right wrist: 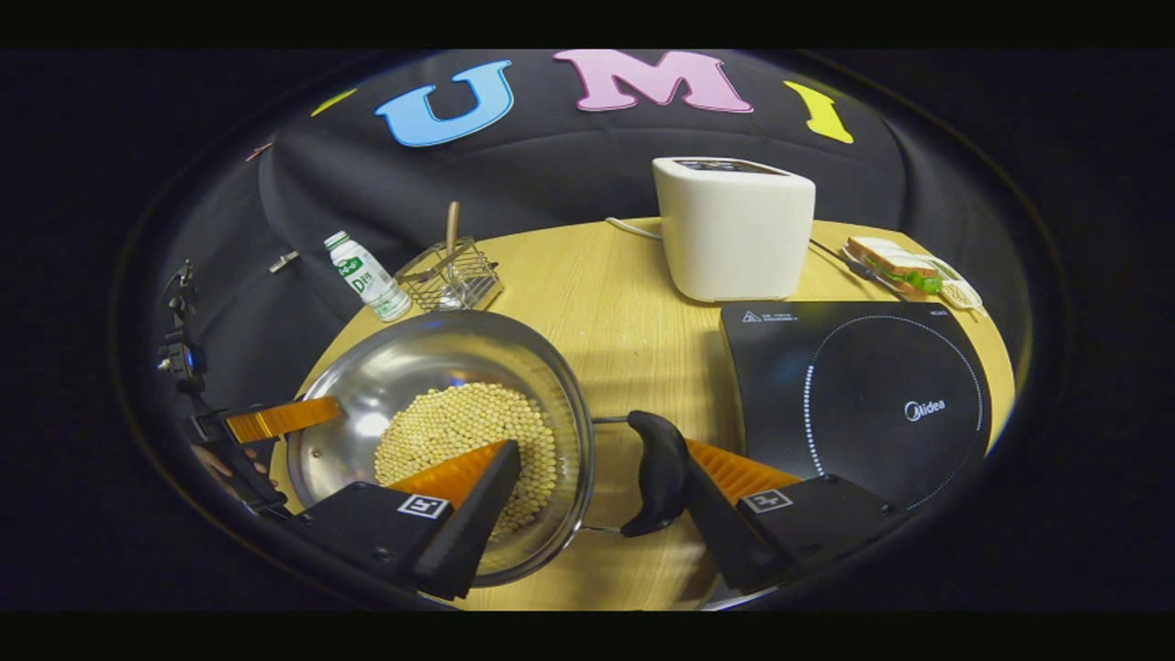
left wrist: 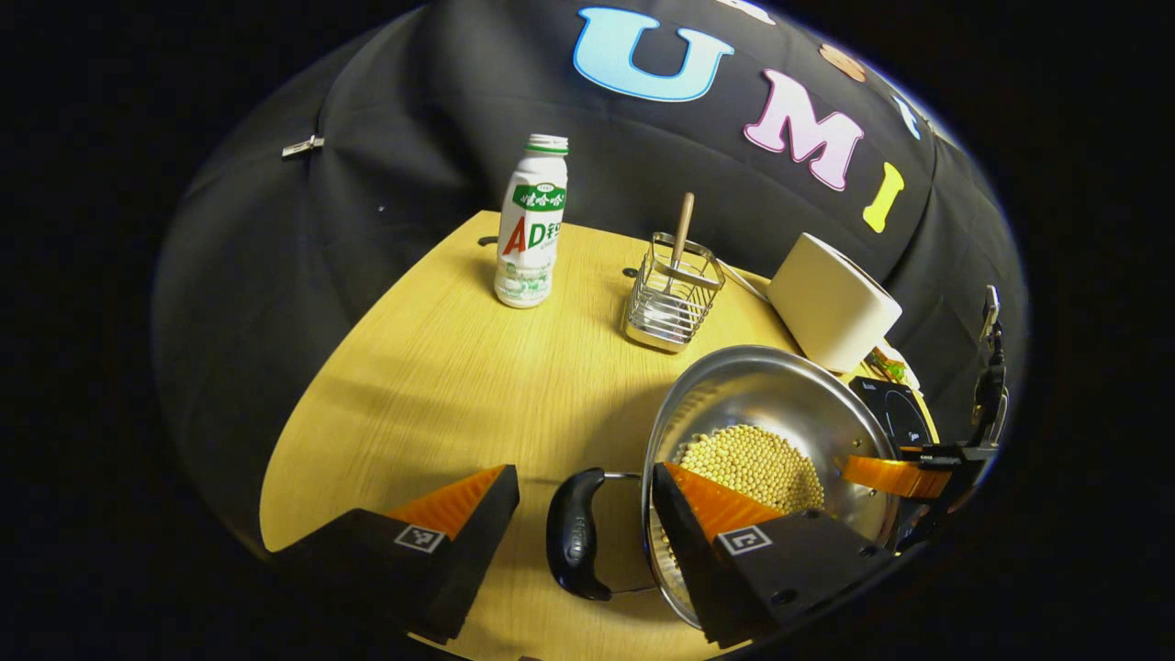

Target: First push the handle of the pot to place it horizontally, then grasp the pot with both hands and set it on the induction cooktop.

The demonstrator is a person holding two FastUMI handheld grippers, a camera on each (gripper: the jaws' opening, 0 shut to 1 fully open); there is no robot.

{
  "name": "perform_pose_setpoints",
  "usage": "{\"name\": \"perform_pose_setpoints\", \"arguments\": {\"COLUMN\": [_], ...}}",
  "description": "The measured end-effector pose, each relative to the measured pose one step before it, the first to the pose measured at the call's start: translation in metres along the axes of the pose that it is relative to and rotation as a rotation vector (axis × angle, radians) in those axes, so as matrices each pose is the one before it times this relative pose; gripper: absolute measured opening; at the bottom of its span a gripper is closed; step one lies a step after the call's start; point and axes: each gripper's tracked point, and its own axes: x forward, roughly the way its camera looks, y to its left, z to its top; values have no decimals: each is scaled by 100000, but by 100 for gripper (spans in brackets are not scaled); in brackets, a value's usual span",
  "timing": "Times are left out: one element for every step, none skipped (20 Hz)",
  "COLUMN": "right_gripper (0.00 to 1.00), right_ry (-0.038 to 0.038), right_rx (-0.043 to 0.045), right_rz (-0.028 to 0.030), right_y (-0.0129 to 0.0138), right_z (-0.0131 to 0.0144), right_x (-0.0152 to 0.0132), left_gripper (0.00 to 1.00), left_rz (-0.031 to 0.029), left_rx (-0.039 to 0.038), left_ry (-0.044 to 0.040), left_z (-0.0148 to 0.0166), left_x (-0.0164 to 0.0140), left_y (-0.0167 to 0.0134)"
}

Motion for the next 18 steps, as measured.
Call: {"name": "perform_pose_setpoints", "arguments": {"right_gripper": [98, 96, 95, 92, 87, 85, 79, 75, 58, 67, 67, 62, 69, 65, 66, 70, 69, 67], "right_ry": [68, 75, 73, 136, 374, 89, -91, -208, 128, 137, -5, 386, 761, 121, 939, 874, 470, 312], "right_rx": [-100, -302, -345, -143, 241, 241, -264, -401, -215, -997, -1718, -1930, -1456, -19, 436, 712, 1844, 15], "right_rz": [-192, -673, -705, -721, -239, -212, -373, -316, 25, -65, -178, -303, -211, -100, 412, 478, 5, -128], "right_y": [-20, -208, -174, -306, -121, -77, -204, -153, 31, 50, 3, -90, 19, -106, 93, 9, 163, 59], "right_z": [16, -83, -11, -72, -41, 28, 101, -12, -83, -34, -88, -245, -242, 31, -151, -91, -119, 119], "right_x": [212, 162, 69, 208, 178, 169, 101, 90, 83, -17, 90, 8, 24, 41, 61, 52, 116, -40], "left_gripper": [88, 86, 83, 82, 78, 76, 70, 70, 63, 64, 64, 64, 64, 64, 63, 63, 63, 63], "left_rz": [-625, -618, -463, -182, 642, 1000, -153, 939, 222, -481, -609, -515, -112, 109, 82, -172, -171, 32], "left_rx": [-1526, -1157, -660, -196, 115, -7, -153, 72, 251, -133, -631, -650, -163, 415, 254, -233, -302, 17], "left_ry": [1231, 831, 969, 881, 971, -196, 47, 334, 232, -197, 153, 657, 1265, 23, 106, -228, -210, 13], "left_z": [-409, -274, -326, -259, -254, 97, -34, -59, -100, 25, -62, -153, -277, 89, -68, 80, 93, -64], "left_x": [234, 265, 135, 153, 227, 147, 131, 82, 120, 64, -20, 72, -75, 66, 20, 2, 13, 41], "left_y": [-67, -98, -54, -12, 106, 109, -218, 53, 128, -58, -52, -27, 27, 0, 11, -13, -16, 55]}}
